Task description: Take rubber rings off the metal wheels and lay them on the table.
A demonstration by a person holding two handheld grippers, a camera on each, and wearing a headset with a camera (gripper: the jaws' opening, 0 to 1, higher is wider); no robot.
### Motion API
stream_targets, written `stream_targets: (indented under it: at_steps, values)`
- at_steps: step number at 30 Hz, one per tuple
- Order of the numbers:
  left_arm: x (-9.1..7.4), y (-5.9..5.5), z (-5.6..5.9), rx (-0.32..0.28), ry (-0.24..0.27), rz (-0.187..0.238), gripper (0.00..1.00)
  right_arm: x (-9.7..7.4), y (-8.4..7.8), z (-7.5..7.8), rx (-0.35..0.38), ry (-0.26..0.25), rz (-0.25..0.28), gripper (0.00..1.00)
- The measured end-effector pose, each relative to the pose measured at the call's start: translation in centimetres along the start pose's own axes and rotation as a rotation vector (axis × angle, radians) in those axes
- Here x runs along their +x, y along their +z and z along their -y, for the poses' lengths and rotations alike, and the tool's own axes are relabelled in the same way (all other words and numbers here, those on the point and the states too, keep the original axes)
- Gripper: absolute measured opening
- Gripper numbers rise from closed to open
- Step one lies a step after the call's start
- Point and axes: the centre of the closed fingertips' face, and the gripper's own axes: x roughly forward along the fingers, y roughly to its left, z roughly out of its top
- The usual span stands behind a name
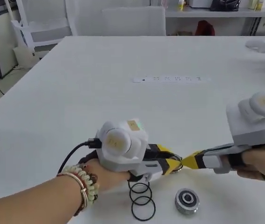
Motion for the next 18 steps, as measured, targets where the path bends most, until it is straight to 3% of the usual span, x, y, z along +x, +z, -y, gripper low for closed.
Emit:
stream_targets:
  at_steps: [18]
  values:
    - [-0.16, -0.08, -0.02, 0.015, 0.01, -0.017, 0.14, 0.14, 0.15, -0.47, 0.046, 0.008, 0.012, 0.0]
